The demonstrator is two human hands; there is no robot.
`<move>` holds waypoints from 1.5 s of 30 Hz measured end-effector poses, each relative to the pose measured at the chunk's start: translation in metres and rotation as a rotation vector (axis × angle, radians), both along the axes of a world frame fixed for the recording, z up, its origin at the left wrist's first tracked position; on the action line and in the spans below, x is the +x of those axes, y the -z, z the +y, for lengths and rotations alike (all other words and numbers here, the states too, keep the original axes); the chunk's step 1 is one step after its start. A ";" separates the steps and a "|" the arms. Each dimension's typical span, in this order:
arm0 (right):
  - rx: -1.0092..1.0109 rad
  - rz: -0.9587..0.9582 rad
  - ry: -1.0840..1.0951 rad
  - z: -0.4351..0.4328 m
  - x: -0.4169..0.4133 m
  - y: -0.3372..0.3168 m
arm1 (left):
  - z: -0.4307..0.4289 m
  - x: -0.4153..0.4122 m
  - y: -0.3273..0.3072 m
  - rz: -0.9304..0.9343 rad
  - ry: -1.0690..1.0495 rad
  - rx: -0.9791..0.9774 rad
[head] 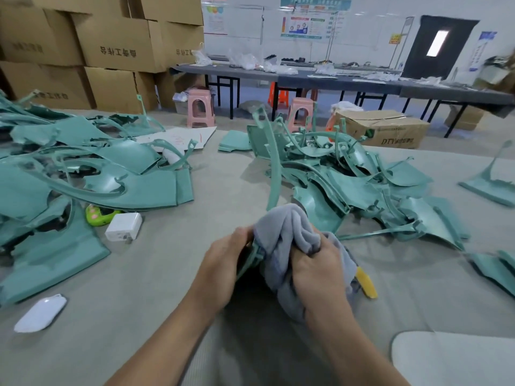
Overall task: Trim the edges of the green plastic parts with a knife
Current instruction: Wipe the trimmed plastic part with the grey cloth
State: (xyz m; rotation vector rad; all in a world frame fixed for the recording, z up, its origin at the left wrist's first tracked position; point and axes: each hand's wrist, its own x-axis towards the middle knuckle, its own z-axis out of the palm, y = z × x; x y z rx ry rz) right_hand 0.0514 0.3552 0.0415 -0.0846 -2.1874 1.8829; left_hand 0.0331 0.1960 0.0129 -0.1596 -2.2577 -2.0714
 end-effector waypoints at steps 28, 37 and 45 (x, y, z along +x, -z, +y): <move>0.969 0.167 0.202 -0.037 -0.015 0.008 | -0.005 0.012 -0.010 -0.262 -0.338 0.241; 0.612 -0.042 0.112 -0.022 -0.073 -0.057 | -0.013 0.021 -0.026 -0.012 -0.310 -0.301; 0.726 0.170 0.127 -0.039 -0.107 -0.099 | -0.012 0.028 -0.025 -0.008 -0.205 -0.354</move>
